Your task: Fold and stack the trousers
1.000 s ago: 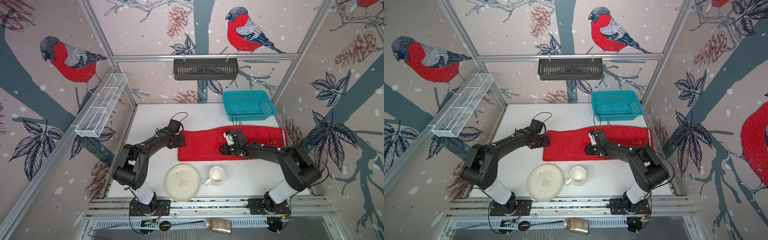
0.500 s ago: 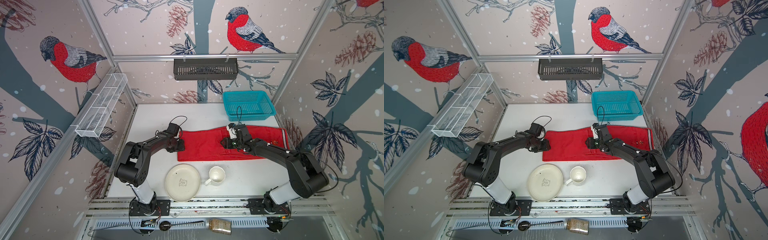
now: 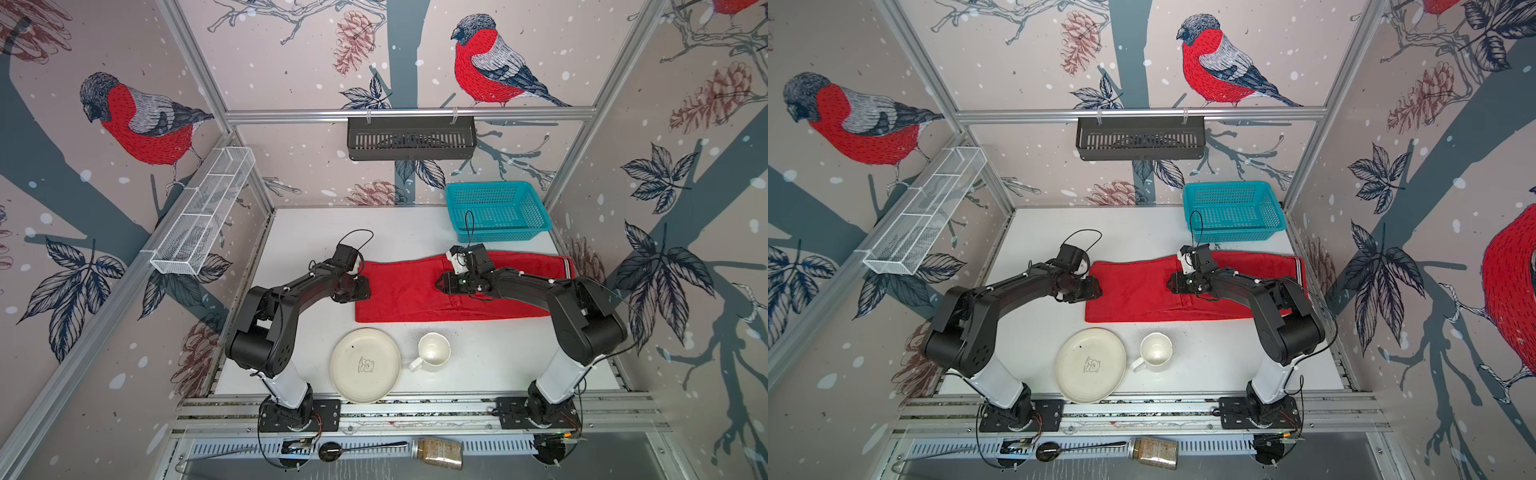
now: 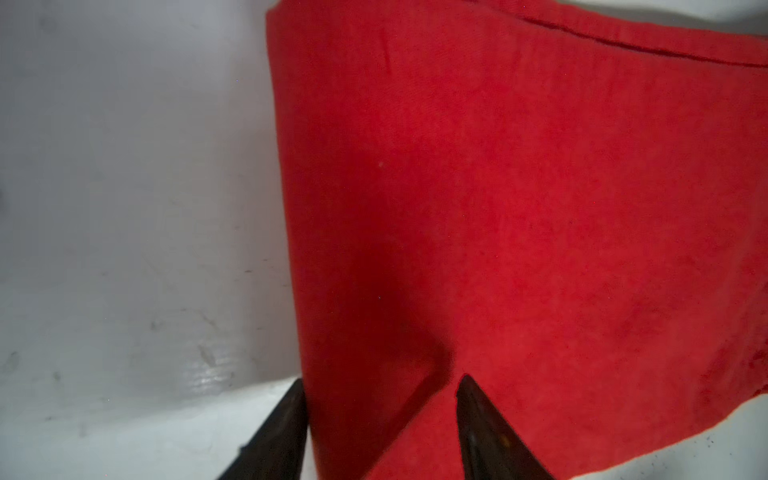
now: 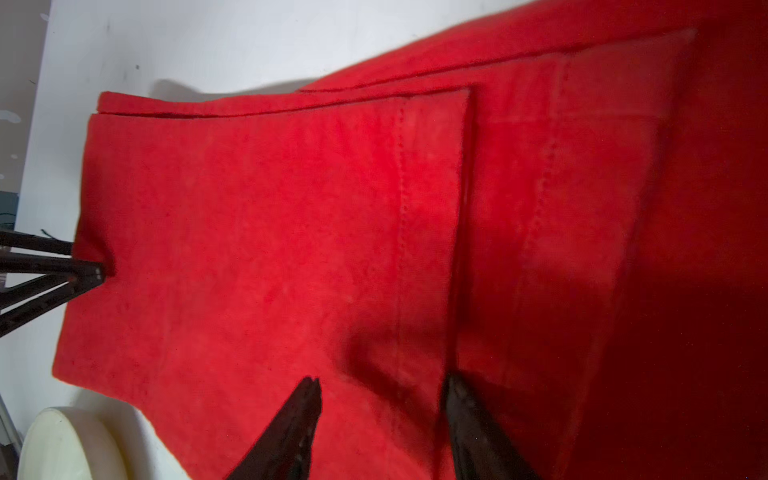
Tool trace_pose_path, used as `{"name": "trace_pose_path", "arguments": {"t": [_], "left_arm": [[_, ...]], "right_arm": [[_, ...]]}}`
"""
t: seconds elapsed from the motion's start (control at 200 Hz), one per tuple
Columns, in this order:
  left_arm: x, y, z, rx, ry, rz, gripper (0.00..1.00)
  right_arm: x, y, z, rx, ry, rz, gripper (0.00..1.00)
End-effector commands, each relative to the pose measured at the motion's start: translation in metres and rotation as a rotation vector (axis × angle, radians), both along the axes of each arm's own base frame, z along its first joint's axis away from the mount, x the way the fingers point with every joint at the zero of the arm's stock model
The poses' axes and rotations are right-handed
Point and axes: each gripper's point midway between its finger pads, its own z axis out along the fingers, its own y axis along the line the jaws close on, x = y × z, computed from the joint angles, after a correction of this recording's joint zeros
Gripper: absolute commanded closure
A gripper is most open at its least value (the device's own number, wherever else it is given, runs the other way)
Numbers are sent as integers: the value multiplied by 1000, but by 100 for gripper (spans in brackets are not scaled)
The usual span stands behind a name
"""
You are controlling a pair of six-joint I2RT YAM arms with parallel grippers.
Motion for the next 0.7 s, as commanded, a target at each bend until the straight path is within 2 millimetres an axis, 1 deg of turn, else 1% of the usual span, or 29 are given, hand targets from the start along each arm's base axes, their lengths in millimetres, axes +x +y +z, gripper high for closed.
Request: {"name": "trace_pose_path", "arguments": {"t": [0.0,0.065,0.13,0.225,0.28,0.33,0.41,0.47,0.535,0.605,0.69], "left_arm": [[0,-1,8,-9,-11,-22,43],[0,0,11,-6,-18,-24,43],[1,3,13,0,-22,-19,42],[1,7,16,8,-28,-10,42],[2,9,19,7,-34,-5,41],[2,10,23,4,-42,-2,41],[3,11,29,5,-54,-5,39],[4,12,31,6,-59,-9,39],[4,12,31,5,-55,-13,38],[3,12,29,2,-48,-14,38],[4,9,29,-9,-49,-18,38]], "right_arm": [[2,3,-4,-22,-11,32,48],[1,6,-4,-15,-9,46,49],[0,14,3,20,-14,69,55],[0,22,19,49,-38,86,71],[1,22,28,58,-56,79,81],[1,21,37,59,-73,70,87],[-1,18,52,57,-95,66,91],[-3,15,63,58,-113,58,95],[-4,8,72,53,-127,40,96],[-5,-4,75,38,-126,9,96],[-7,-23,72,-3,-119,-30,96]]}}
